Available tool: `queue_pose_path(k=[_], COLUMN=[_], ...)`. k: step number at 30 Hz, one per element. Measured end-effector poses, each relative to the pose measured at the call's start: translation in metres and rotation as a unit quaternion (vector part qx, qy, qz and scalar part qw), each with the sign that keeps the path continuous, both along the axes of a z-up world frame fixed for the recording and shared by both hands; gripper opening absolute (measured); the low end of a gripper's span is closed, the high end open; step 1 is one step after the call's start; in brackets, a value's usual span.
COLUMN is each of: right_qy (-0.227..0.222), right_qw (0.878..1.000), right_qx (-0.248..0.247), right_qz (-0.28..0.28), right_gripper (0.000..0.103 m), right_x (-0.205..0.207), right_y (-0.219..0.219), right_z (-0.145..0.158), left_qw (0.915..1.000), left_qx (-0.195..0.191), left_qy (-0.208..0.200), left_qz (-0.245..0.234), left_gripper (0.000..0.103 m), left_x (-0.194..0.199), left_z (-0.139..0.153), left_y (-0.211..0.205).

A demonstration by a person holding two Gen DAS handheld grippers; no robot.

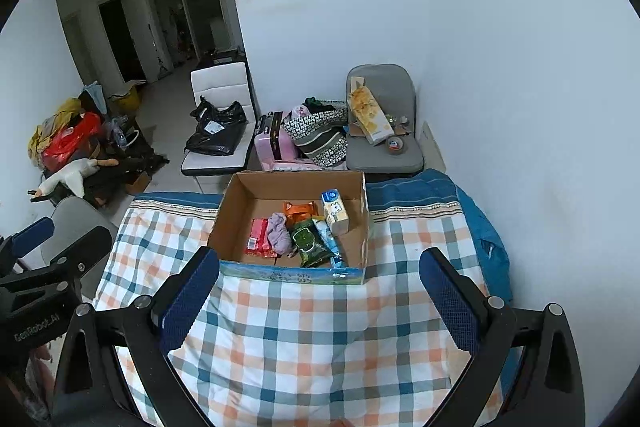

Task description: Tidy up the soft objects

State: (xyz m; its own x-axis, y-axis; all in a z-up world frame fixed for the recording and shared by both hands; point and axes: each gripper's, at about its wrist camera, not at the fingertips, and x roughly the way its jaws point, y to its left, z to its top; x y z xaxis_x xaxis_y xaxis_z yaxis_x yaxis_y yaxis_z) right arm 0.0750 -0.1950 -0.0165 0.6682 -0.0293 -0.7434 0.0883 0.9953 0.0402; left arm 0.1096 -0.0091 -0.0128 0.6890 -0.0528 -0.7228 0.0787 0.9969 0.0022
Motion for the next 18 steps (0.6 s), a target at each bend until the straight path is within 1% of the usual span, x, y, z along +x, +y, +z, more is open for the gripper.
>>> queue_pose_path(k=[8,18], right_qy=[-0.002,-0.001], right_qw=[1.000,1.000], right_qx=[0.000,0.001], right_qz=[0.002,0.001], right_gripper=[0.102,0.102], right_x=[-0.0017,-0.0052], right_y=[-0.0001,-0.0013], right_z=[0.0014,0.0023], left_qw=[1.0000,1.0000], left_qx=[-0.002,0.000], left_qy=[0.004,-0.004], left_qz=[-0.003,0.004], left_gripper=[0.101,0.101], left_x=[-0.0019,-0.0062], left_z=[-0.0006,0.0010], left_y=[0.0034,0.0035])
